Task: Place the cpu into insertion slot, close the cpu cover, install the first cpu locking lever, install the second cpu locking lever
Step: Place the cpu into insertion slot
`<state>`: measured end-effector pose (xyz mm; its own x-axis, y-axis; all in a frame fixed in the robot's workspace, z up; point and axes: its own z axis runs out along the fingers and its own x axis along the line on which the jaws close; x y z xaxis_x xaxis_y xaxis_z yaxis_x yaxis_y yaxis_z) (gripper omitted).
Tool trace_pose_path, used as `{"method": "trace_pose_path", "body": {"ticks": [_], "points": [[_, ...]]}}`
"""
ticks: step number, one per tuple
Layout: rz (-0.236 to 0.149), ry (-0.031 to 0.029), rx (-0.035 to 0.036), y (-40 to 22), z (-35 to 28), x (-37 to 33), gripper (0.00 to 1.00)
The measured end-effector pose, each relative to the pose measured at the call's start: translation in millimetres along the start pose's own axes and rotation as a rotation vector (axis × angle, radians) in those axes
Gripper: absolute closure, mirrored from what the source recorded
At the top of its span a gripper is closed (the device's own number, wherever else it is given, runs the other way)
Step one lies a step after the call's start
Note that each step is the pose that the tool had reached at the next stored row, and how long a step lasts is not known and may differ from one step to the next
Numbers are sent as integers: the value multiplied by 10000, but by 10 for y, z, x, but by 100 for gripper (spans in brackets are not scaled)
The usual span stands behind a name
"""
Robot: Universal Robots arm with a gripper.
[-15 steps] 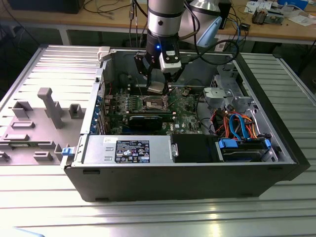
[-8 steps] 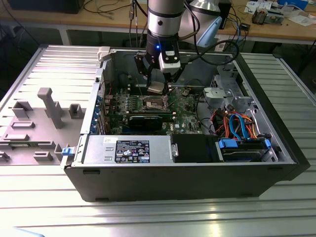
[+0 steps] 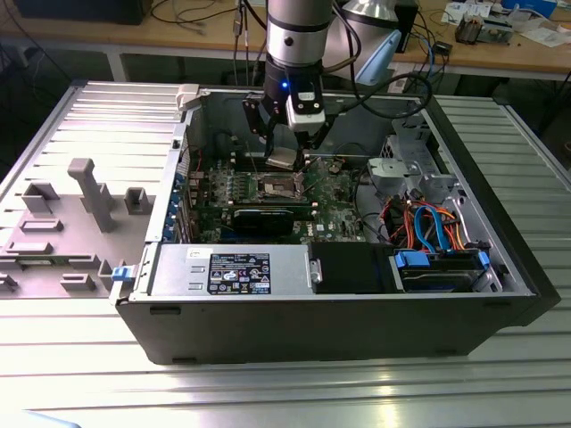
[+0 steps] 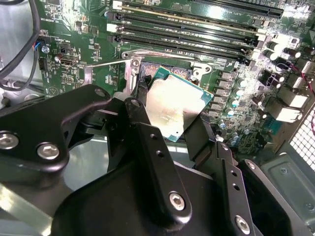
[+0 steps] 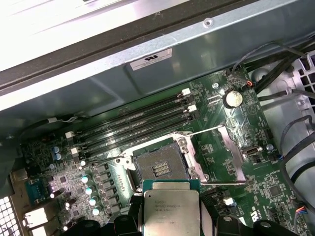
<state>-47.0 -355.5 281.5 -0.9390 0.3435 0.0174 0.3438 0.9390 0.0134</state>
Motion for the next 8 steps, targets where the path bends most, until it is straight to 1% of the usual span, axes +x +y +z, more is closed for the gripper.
{"method": "trace_pose_path", "body": {"ticks": [4, 8], "points": [[81, -1, -1, 0, 1, 0, 45], [264, -3, -5, 0, 1, 0, 45]]}}
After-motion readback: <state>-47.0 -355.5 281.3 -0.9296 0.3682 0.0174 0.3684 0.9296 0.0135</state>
